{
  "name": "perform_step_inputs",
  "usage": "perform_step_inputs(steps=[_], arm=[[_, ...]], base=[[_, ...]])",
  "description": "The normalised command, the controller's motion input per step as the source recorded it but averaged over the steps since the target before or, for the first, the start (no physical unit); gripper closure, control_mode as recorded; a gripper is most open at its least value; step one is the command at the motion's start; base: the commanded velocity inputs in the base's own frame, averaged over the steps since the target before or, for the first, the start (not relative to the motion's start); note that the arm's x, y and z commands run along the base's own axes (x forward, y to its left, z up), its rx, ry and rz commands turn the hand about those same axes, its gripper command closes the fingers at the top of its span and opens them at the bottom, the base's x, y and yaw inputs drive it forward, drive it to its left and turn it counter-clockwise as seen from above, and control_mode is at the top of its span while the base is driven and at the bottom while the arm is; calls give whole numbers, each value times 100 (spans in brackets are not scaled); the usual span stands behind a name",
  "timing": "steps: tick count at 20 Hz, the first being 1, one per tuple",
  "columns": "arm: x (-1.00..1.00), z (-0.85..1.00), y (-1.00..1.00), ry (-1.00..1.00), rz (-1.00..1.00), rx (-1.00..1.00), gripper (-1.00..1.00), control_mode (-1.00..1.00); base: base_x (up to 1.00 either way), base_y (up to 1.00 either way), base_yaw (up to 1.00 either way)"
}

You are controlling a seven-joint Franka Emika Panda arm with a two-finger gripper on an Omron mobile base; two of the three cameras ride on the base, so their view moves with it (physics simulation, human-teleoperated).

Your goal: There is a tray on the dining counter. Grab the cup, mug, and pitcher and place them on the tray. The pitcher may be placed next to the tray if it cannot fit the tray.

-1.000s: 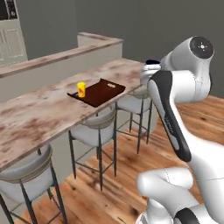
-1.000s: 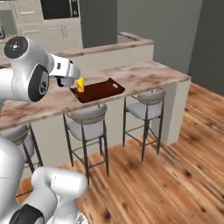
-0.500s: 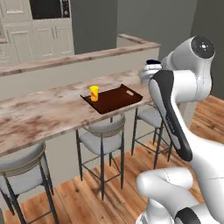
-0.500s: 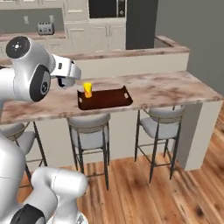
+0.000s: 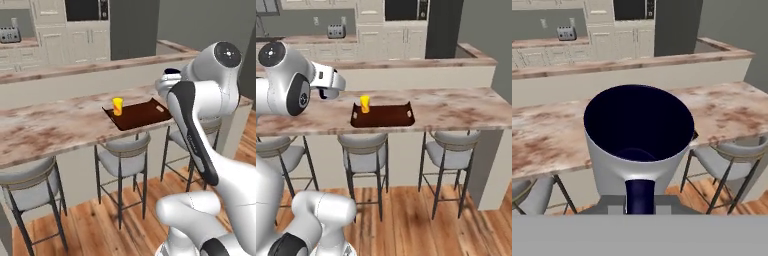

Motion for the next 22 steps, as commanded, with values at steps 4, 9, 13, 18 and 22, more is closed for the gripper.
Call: perform_step_inputs(steps=[4, 9, 13, 18, 22], arm=[[0, 0, 0, 0, 0, 0, 100, 100], [0, 0, 0, 0, 0, 0, 100, 100], [0, 0, 0, 0, 0, 0, 100, 100], [0, 0, 0, 0, 0, 0, 100, 100], [0, 0, 0, 0, 0, 0, 100, 100]], base=[[39, -66, 31], [57, -77, 32], [76, -18, 20], [90, 0, 4], [69, 0, 1]])
